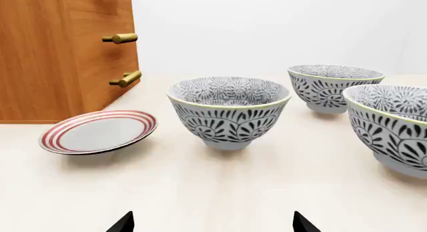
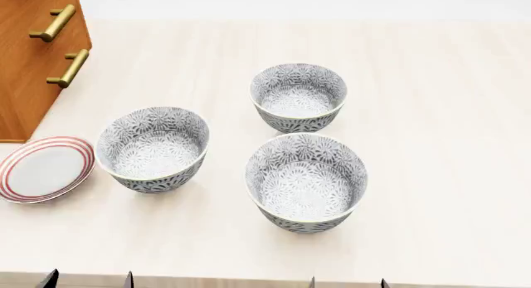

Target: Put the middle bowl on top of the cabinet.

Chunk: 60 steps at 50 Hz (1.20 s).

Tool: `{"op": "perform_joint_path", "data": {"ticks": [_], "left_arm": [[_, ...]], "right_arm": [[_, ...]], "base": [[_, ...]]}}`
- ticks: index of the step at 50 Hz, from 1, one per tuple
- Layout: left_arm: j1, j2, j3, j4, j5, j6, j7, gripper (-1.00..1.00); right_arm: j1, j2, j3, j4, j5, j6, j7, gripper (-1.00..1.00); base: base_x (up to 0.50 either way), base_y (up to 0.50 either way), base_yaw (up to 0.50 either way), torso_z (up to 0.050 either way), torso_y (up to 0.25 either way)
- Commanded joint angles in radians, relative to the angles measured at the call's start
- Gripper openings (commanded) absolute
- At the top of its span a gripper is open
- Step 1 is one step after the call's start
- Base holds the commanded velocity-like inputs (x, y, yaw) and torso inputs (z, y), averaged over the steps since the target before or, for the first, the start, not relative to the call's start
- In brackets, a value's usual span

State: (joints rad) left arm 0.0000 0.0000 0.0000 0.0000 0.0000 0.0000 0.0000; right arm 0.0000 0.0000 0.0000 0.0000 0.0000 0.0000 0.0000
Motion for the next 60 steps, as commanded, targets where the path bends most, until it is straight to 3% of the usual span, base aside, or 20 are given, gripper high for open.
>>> {"op": "perform_joint_path", "data": {"ticks": [1,17,21,29,32,40,60], "left_arm": [[0.000,-0.019,0.023,-0.008,-0.019,0.009,-0.023,1.00],[-0.048,-0.060,0.053,0.002,-0.082,-0.029,-0.062,1.00],[-0.031,-0.072,0.064,0.080,-0.098,-0.073,-0.061,1.00],[-0.043,-0.089,0.053,0.421,-0.159,-0.267,-0.091,1.00],[-0.077,-0.077,0.028,0.492,-0.187,-0.362,-0.140,1.00],[-0.072,-0.096,0.082,0.539,-0.128,-0.336,-0.167,1.00],[-0.085,-0.127,0.089,0.534,-0.129,-0.284,-0.197,1.00]], "right_arm": [[-0.002,0.008,-0.009,0.003,0.008,-0.006,0.009,1.00],[0.053,0.052,-0.081,0.044,0.014,0.021,0.080,1.00],[0.036,0.059,-0.085,-0.002,0.012,0.039,0.100,1.00],[-0.047,0.082,-0.060,-0.227,0.004,0.113,0.157,1.00],[-0.112,0.093,-0.023,-0.350,-0.007,0.062,0.198,1.00],[-0.287,0.109,0.121,-0.636,0.010,0.010,0.286,1.00],[-0.322,0.124,0.132,-0.676,0.019,-0.010,0.340,1.00]], "base": [[0.00,0.00,0.00,0.000,0.000],[0.00,0.00,0.00,0.000,0.000],[0.00,0.00,0.00,0.000,0.000],[0.00,0.00,0.00,0.000,0.000],[0.00,0.00,0.00,0.000,0.000],[0.00,0.00,0.00,0.000,0.000],[0.00,0.29,0.00,0.000,0.000]]}}
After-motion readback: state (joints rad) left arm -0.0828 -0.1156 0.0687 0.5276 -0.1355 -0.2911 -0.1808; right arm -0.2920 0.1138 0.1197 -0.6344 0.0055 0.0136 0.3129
